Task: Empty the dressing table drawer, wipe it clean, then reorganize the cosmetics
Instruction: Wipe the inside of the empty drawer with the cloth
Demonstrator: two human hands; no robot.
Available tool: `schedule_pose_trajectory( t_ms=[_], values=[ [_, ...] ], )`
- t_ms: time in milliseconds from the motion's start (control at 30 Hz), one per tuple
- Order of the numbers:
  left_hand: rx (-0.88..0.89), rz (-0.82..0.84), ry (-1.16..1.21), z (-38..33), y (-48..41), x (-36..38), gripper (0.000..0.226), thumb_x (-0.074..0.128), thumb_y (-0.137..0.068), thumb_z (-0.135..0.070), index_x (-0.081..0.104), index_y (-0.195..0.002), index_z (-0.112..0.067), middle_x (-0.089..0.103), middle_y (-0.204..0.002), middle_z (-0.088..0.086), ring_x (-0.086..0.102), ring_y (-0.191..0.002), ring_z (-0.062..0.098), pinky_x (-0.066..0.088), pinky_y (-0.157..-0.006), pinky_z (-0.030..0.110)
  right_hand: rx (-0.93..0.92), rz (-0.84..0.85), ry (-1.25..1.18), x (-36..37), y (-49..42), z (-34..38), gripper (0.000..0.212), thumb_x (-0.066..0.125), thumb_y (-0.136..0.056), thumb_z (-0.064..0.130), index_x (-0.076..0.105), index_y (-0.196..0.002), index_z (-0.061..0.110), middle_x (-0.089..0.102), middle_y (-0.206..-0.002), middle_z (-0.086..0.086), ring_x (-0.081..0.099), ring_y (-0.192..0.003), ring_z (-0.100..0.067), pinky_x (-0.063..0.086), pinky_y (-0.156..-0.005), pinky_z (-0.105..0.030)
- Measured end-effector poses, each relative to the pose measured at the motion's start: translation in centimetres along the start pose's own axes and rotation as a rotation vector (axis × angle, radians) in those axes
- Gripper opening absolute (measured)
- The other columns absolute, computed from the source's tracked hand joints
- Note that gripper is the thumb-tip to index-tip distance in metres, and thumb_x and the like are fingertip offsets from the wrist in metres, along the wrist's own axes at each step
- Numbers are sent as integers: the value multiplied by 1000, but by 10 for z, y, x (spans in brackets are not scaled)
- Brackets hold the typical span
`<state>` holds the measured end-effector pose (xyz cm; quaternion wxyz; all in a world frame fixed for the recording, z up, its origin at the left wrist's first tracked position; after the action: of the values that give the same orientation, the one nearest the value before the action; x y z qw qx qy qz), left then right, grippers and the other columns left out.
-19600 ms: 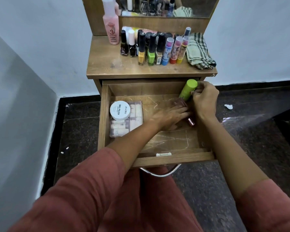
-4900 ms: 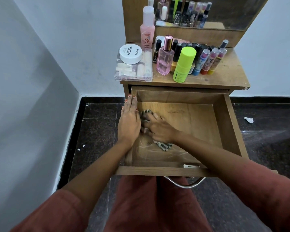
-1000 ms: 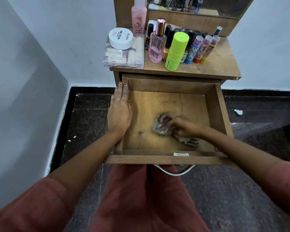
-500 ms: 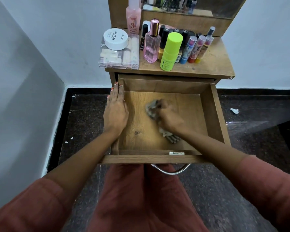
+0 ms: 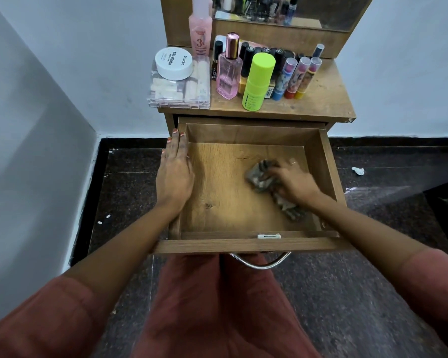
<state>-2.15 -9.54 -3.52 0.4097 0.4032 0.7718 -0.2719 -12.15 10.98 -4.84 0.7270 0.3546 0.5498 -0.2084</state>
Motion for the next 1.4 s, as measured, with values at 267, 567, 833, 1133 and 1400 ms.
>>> schedule_pose_trajectory(
  t_ms=[267, 567, 833, 1133, 1400],
  values=[
    [3, -5, -1, 0, 0, 0, 49, 28, -98, -6, 18, -146, -8, 11, -156, 9, 10, -145, 21, 8, -119, 32, 257, -53, 12, -6, -6, -34, 48, 56, -86, 7, 43, -131, 16, 34, -137, -18, 42, -118, -44, 47, -90, -55],
    [-4, 1, -9, -1, 2, -1, 50, 29, -98, -7, 17, -146, -8, 10, -156, 9, 9, -145, 21, 10, -120, 33, -129, 161, -95, 23, 21, 64, 40, 54, -84, 3, 51, -123, 13, 44, -131, -11, 49, -116, -30, 46, -95, -38],
    [-1, -6, -17, -3, 1, -3, 50, 31, -97, -5, 18, -145, -7, 12, -156, 10, 14, -144, 23, 11, -120, 34, -330, 307, -159, 33, 21, 119, 28, 53, -82, -5, 66, -101, 10, 48, -111, -7, 48, -109, -23, 43, -81, -30],
    [-5, -5, 11, -2, 3, -2, 50, 30, -97, -5, 18, -146, -8, 11, -156, 9, 13, -144, 22, 11, -120, 34, -65, 456, -32, 27, 43, 4, 31, 48, -80, -8, 68, -92, 12, 57, -90, 7, 53, -113, -23, 41, -90, -28],
    [-5, 0, 20, -2, 4, -2, 50, 30, -97, -4, 18, -146, -7, 10, -156, 9, 11, -145, 22, 13, -120, 35, -8, 243, 36, 7, 10, -19, 26, 52, -80, -7, 59, -94, 14, 50, -120, -13, 49, -115, -30, 44, -90, -39]
  ],
)
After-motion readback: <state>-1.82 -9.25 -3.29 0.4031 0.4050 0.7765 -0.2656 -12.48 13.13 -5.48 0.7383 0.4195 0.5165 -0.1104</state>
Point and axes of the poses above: each hand's wrist, its own y-axis away from the middle knuckle, its own x-axis out of the palm, z = x × y, the point moved 8 cm from there along -y, towards the middle knuckle
